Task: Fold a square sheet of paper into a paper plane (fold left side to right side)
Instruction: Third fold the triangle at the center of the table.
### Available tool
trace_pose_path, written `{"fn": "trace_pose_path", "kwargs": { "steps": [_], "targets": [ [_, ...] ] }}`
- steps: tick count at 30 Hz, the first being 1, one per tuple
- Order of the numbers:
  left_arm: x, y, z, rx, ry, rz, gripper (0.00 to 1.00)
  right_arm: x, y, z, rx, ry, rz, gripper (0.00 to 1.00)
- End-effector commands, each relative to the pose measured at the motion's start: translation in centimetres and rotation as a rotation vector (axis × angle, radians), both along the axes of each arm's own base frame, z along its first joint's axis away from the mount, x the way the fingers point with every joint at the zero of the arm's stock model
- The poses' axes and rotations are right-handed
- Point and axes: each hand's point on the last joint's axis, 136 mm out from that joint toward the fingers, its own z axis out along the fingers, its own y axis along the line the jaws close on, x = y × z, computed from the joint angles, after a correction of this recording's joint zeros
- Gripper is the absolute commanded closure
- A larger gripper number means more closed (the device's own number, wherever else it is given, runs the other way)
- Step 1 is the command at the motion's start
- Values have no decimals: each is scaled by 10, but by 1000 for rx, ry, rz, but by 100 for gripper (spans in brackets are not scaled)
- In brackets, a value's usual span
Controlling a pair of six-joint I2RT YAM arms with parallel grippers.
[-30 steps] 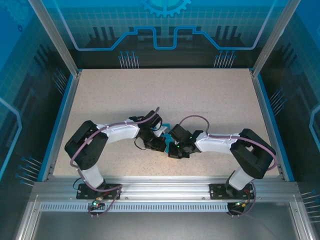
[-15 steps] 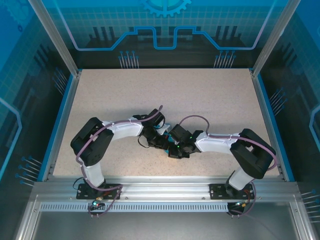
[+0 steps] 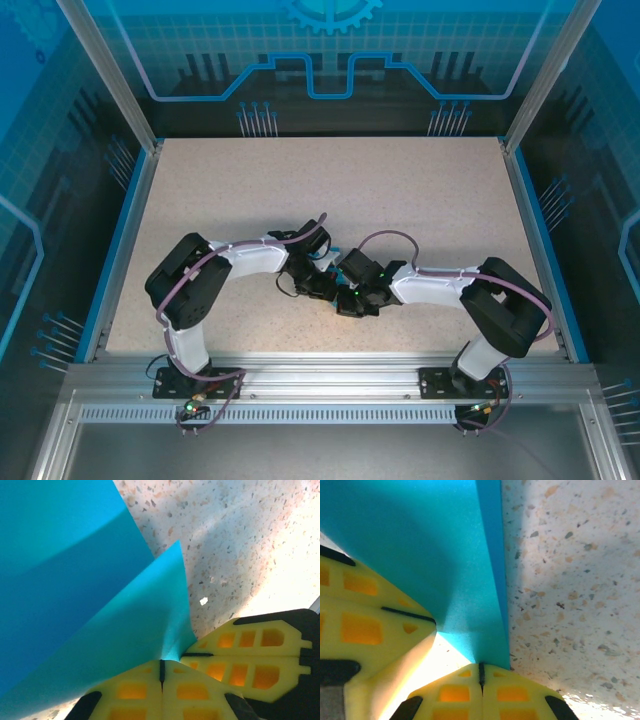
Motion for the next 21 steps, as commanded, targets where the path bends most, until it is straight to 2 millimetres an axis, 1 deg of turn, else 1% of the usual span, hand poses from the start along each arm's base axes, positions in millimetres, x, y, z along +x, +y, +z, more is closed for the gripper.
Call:
{"fn": "trace_pose_path", "kwargs": {
  "steps": [1, 6, 14, 21],
  "targets": [
    [-6, 7, -13, 51, 3, -31, 96, -34, -38, -37, -167, 145, 9, 100],
    [-6, 9, -19, 65, -3, -30, 97, -35, -39, -37, -174, 149, 12, 100],
    [-3, 19, -27, 114, -27, -24, 99, -36, -43, -39, -185, 160, 11, 100],
    [7, 30, -27, 130, -46, 5, 99, -38, -44, -39, -185, 167, 10, 100]
  ]
}}
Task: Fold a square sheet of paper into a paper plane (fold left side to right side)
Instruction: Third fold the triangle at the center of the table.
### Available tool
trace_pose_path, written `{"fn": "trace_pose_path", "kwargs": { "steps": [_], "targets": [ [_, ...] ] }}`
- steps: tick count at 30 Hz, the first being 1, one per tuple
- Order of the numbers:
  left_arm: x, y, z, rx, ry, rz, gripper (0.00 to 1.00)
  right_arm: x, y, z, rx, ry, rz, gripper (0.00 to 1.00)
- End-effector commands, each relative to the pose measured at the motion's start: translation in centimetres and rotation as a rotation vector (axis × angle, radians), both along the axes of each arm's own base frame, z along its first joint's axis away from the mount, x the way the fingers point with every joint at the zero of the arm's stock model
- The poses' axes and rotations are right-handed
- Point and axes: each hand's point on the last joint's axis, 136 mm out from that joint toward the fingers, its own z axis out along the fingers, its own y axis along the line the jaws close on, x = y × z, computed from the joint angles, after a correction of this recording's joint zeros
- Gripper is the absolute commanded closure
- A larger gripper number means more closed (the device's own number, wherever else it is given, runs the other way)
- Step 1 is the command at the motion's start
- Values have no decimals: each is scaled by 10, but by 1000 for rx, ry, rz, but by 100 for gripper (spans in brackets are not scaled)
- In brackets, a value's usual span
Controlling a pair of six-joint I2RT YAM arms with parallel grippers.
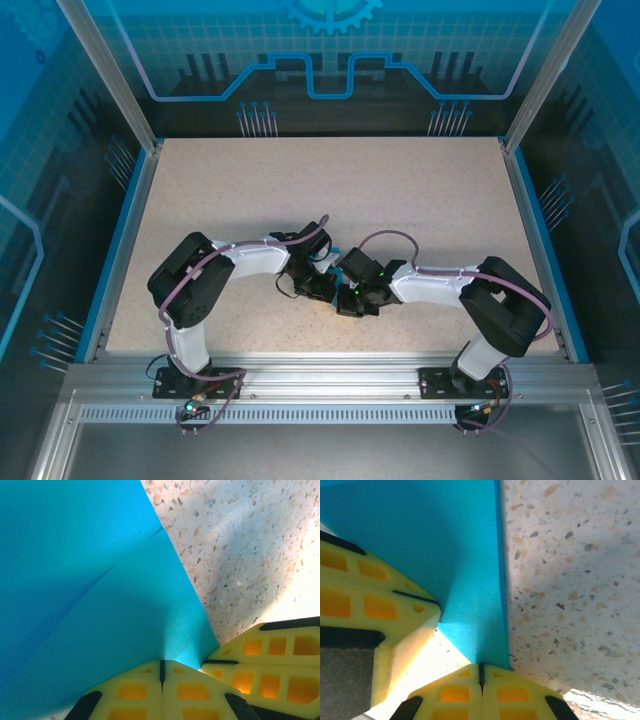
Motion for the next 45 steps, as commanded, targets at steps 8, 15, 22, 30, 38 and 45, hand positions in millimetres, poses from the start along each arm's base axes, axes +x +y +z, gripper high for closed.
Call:
{"fn": "trace_pose_path", "kwargs": {
  "steps": [8, 15, 22, 30, 38, 45],
  "targets": [
    [17, 39, -15, 103, -44, 40, 100, -40, -45, -40, -190, 165, 16, 100],
    [32, 56, -12, 129, -67, 67, 100, -42, -46, -42, -193, 176, 22, 100],
    [48, 72, -9, 140, -86, 101, 100, -45, -49, -42, -197, 182, 18, 100],
    [61, 92, -12, 180, -99, 127, 99, -46, -50, -42, -196, 187, 18, 100],
    [76, 105, -6, 184, -110, 176, 99, -48, -52, -42, -198, 189, 15, 100],
    [78, 111, -1, 181, -116, 201, 98, -47, -51, -42, -186, 180, 12, 100]
  ]
}}
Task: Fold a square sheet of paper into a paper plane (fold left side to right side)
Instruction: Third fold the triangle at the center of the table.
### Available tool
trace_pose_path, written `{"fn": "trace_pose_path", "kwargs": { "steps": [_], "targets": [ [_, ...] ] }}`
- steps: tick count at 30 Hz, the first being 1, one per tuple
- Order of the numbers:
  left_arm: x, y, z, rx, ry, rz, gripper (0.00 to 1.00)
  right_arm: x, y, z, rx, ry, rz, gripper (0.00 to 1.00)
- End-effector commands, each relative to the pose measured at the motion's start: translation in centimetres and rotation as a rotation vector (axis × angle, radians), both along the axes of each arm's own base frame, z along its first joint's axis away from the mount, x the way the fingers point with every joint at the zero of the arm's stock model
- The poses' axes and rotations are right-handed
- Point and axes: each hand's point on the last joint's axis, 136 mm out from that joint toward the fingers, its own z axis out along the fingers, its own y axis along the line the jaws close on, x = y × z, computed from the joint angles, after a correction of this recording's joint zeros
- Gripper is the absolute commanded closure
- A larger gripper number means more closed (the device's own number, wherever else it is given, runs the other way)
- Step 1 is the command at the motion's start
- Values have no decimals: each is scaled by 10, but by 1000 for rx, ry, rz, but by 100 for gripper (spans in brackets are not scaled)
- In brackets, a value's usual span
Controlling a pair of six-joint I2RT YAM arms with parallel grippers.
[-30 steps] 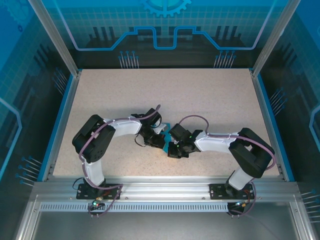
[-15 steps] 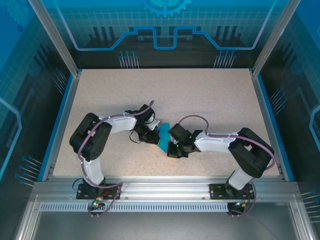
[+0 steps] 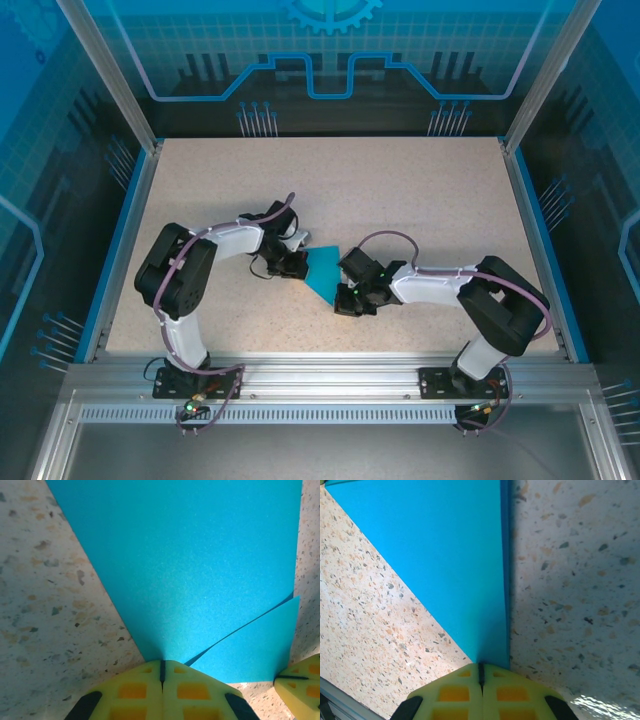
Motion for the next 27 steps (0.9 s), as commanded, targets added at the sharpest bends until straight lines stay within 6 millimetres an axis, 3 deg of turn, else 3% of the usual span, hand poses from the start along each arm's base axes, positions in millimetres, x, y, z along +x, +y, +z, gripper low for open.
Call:
{"fn": "trace_pose_path", "kwargs": {
  "steps": [1, 6, 11, 14, 21, 27],
  "targets": [
    [19, 32, 4, 112, -76, 56, 97, -47, -55, -40, -224, 176, 7, 100],
    [24, 35, 31, 56, -99, 141, 89, -30, -40, -27, -155, 85, 28, 100],
    [22, 32, 62, -39, -121, 263, 72, -2, -15, 7, -69, -78, 102, 99],
    [15, 33, 73, -84, -121, 346, 59, 11, -10, 31, -61, -177, 156, 84],
    [-9, 35, 80, -196, -92, 483, 44, 37, -17, 72, -60, -349, 261, 59],
    [-22, 20, 69, -309, 13, 489, 41, 57, -4, 65, 36, -399, 359, 51]
  ]
}}
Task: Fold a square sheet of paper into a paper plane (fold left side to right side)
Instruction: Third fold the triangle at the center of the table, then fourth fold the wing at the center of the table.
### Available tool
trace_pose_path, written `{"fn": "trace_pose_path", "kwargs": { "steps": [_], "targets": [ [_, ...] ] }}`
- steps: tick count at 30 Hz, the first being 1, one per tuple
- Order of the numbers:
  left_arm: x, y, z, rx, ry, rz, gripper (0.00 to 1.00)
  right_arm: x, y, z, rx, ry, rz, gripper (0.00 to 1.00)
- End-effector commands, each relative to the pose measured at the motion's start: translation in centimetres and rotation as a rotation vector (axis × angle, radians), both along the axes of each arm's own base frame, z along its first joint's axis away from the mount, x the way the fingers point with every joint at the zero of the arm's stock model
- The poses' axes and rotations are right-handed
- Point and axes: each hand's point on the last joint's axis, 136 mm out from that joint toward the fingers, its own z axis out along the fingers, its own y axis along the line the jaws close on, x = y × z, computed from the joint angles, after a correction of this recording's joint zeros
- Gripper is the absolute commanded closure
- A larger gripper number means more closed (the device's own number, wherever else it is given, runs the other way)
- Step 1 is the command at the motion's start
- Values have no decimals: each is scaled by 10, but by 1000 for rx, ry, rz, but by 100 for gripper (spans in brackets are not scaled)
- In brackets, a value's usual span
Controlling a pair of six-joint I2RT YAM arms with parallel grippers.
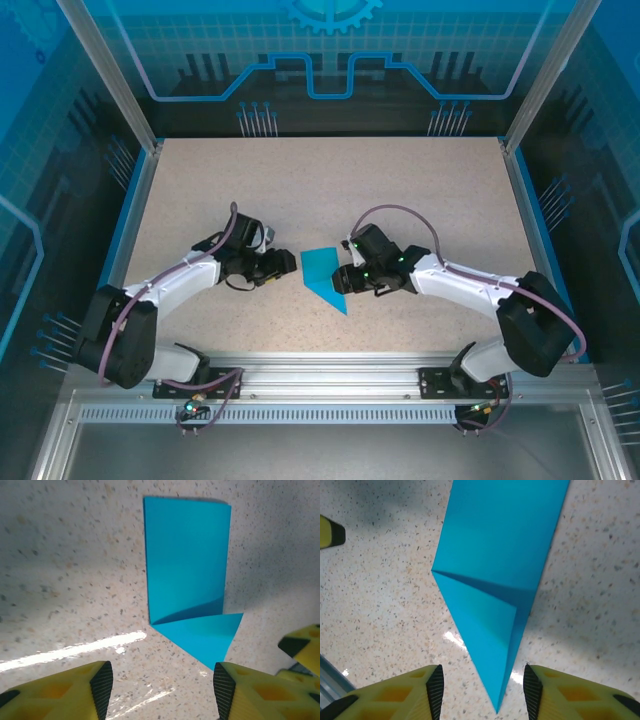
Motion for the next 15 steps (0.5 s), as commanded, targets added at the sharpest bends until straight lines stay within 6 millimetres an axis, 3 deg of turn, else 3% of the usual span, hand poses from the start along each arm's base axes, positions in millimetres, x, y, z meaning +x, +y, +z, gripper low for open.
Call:
{"fn": "trace_pose_path", "kwargs": {
  "steps": [1, 7, 11, 15],
  "targets": [
    [-1, -15, 2, -126, 36, 17, 40, 7, 10, -9, 18, -29, 118, 51],
    [-1, -18, -9, -133, 68, 11, 40, 14, 17, -35, 20, 24, 144, 52],
    [-2, -22, -15, -133, 93, -5, 39, 19, 26, -35, 77, 29, 149, 60],
    [-3, -25, -20, -132, 110, -18, 38, 22, 22, -36, 73, 27, 131, 71]
  ]
}}
